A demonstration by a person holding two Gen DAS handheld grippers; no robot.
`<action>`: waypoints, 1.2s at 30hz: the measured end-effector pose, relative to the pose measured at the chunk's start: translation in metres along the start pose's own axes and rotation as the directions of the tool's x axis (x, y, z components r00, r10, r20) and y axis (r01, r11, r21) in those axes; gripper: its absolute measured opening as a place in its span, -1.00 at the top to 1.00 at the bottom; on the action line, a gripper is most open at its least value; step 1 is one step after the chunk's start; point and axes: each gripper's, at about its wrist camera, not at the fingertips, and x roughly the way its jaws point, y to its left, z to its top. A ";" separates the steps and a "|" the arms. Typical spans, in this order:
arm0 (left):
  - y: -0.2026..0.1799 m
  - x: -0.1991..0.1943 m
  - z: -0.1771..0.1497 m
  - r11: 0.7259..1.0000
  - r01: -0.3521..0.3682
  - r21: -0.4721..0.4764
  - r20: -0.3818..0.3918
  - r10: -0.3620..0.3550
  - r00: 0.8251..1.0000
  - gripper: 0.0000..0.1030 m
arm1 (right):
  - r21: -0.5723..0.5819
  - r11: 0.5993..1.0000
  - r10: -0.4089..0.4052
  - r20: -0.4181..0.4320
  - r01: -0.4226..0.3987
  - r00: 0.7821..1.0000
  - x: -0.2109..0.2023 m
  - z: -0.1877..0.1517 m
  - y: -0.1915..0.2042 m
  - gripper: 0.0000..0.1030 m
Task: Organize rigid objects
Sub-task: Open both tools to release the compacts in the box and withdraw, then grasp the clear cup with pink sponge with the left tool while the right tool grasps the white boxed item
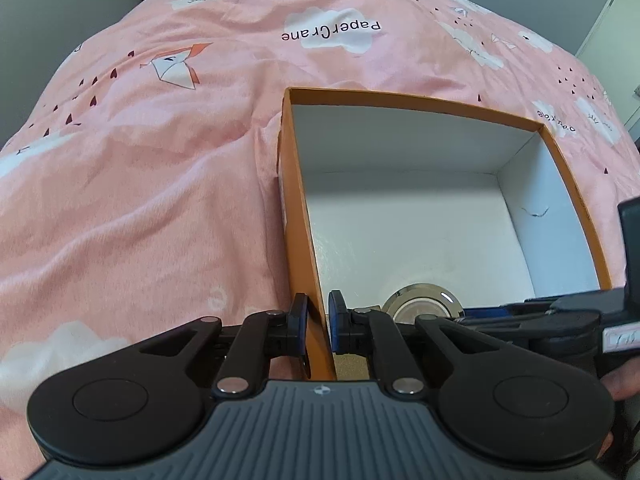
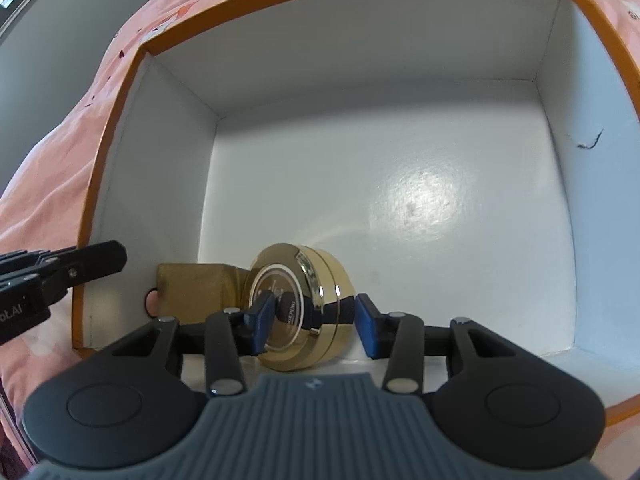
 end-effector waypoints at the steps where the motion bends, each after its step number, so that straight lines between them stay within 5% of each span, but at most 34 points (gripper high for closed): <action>1: 0.001 0.001 0.002 1.000 0.002 -0.003 -0.002 -0.002 1.000 0.77 | 0.000 1.000 -0.009 0.000 0.009 1.000 0.002 0.001 0.002 0.09; 10: -0.007 0.002 0.004 0.998 -0.027 0.065 -0.005 0.027 1.000 0.76 | -0.038 0.996 -0.085 -0.002 0.085 0.996 0.003 -0.001 0.015 0.00; 12: -0.006 0.000 0.003 0.998 -0.018 0.064 0.001 0.018 1.000 0.75 | -0.046 0.993 -0.104 0.018 0.104 0.994 -0.001 -0.001 0.017 -0.19; 15: -0.003 -0.010 0.000 0.999 -0.004 0.049 0.041 0.002 0.999 0.74 | -0.047 0.995 -0.089 0.038 0.091 0.995 -0.009 -0.001 0.017 -0.21; 20: -0.010 -0.047 -0.015 0.997 -0.002 0.081 0.176 -0.012 0.984 0.74 | -0.076 0.994 -0.071 0.147 0.083 0.987 -0.046 -0.014 0.015 -0.22; 25: -0.015 -0.077 -0.036 0.993 0.041 0.110 0.226 -0.065 0.972 0.72 | -0.085 0.994 -0.034 0.299 0.062 0.954 -0.101 -0.042 0.017 -0.25; 31: -0.015 -0.085 -0.069 0.984 0.097 0.150 0.171 -0.122 0.978 0.60 | -0.088 0.996 0.034 0.386 0.001 0.922 -0.141 -0.084 0.019 -0.25; 36: -0.009 -0.072 -0.096 0.984 0.127 0.127 0.097 -0.139 0.985 0.20 | -0.059 0.996 0.079 0.313 -0.064 0.946 -0.128 -0.114 0.017 -0.24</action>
